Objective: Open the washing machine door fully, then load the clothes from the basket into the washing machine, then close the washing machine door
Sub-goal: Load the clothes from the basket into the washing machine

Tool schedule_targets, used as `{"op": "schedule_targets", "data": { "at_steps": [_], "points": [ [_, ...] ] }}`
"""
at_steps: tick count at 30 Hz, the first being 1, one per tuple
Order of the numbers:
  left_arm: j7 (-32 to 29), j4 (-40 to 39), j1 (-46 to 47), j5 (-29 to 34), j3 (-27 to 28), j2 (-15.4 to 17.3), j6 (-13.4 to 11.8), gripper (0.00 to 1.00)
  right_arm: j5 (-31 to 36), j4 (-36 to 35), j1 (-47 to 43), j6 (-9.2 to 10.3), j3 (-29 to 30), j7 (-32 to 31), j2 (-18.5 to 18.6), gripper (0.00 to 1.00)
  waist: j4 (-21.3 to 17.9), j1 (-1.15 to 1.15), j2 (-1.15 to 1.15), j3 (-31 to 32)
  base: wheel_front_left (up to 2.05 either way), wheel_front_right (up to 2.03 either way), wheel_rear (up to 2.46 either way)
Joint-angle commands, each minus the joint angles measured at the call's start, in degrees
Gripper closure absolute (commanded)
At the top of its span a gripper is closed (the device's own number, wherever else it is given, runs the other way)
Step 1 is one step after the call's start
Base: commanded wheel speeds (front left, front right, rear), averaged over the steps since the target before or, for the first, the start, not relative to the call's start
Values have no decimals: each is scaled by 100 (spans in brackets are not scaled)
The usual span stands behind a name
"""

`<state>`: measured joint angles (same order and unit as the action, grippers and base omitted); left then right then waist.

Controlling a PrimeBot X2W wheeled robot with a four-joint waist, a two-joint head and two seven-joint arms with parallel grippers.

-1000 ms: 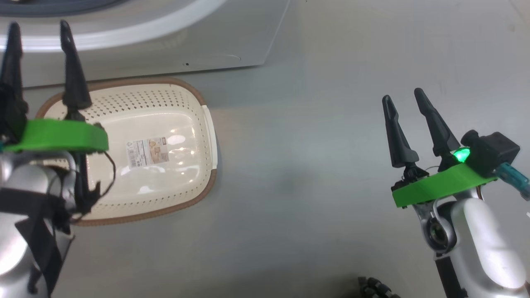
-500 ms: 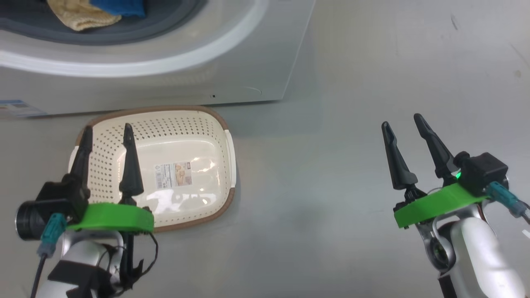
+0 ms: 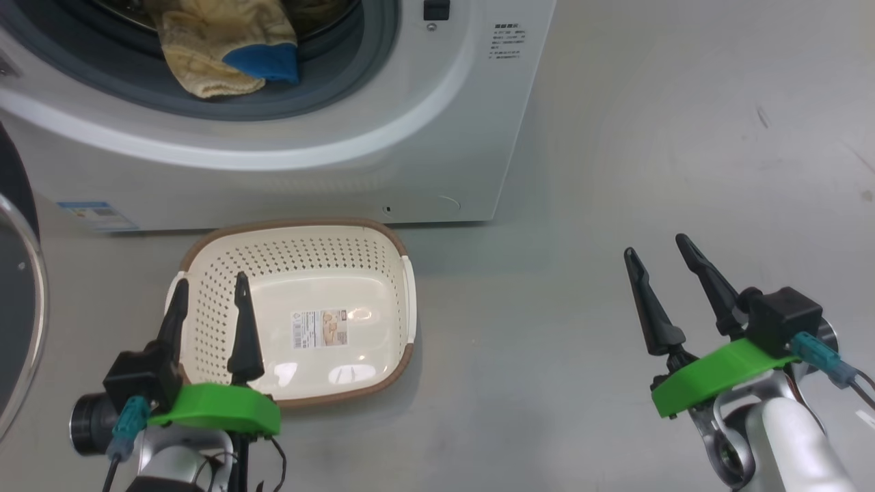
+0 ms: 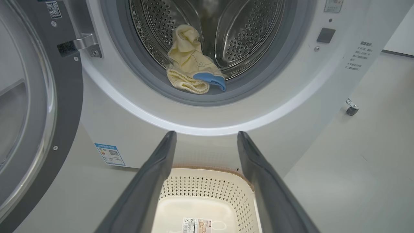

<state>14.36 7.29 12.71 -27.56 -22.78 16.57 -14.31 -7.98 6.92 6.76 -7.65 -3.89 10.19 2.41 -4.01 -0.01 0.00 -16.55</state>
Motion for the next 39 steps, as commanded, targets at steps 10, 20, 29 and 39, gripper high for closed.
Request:
{"op": "schedule_targets", "data": {
  "at_steps": [10, 20, 29, 39],
  "points": [
    [62, 4, -6, 119, 235, -35, -754, 0, 55, -356, -155, 16, -175, -136, 47, 0, 33, 1, 0, 201, 0, 0, 0],
    [52, 144, 111, 123, 281, -75, -681, 0, 7, -400, -152, 16, -211, -146, 47, 0, 15, 1, 0, 151, 0, 0, 0],
    [-171, 410, 506, -1, 310, 12, -517, 0, -43, -387, -12, 16, -291, -108, 47, 0, -63, 1, 0, -35, 0, 0, 0],
    [-779, 956, 1527, -221, 355, 227, -125, 0, -171, -289, 251, 16, -379, 24, 47, 0, -276, 1, 0, -463, 0, 0, 0]
  ]
}}
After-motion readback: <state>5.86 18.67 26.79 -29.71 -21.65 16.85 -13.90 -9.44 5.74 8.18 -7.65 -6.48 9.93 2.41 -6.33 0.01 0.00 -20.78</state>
